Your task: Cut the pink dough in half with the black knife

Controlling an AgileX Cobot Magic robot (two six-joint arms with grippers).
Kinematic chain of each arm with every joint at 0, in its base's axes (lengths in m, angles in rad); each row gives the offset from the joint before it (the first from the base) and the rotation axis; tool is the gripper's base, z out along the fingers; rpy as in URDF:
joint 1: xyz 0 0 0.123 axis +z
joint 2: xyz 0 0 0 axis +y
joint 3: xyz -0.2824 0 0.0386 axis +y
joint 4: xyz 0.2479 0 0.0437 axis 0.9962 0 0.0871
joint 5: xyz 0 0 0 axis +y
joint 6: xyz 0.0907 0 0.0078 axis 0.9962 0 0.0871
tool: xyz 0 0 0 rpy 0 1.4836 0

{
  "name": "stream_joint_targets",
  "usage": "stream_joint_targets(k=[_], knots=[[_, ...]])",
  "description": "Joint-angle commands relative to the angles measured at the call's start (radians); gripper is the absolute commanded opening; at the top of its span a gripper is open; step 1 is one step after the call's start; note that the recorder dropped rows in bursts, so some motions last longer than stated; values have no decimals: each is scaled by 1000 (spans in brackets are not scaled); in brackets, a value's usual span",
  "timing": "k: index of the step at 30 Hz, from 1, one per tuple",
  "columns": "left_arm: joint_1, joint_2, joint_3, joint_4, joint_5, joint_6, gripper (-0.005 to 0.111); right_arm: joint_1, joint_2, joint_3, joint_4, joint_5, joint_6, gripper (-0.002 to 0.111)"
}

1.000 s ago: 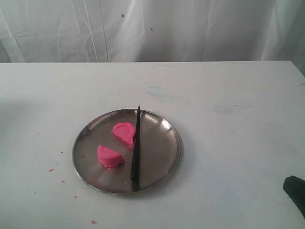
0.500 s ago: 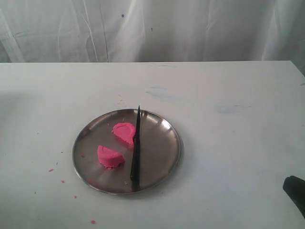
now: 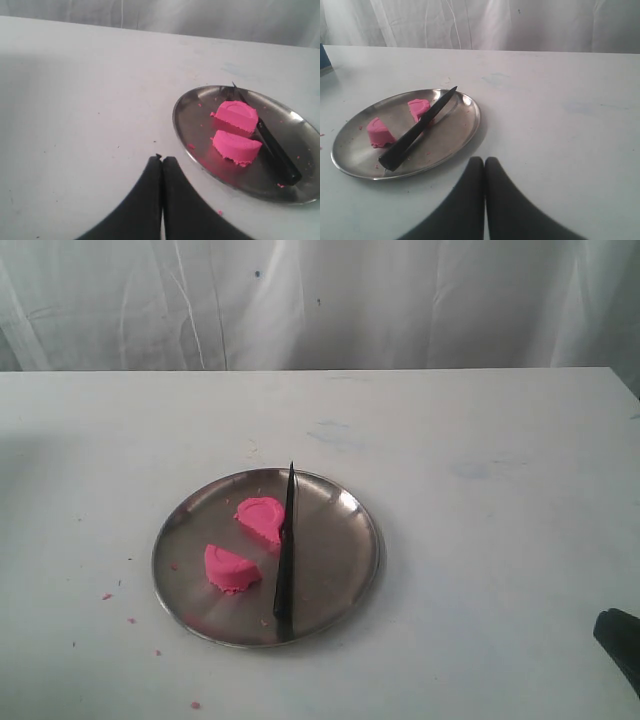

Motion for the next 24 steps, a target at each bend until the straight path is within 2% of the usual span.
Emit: stream_joint_targets(k=[1, 6, 24], knots=[[3, -31, 39, -3, -38, -7, 0, -7, -8, 5, -7, -4, -12, 0], [3, -40, 39, 6, 8, 0, 0, -7, -8, 5, -7, -4, -12, 0], [3, -40, 39, 27, 8, 0, 0, -7, -8, 5, -7, -4, -12, 0]])
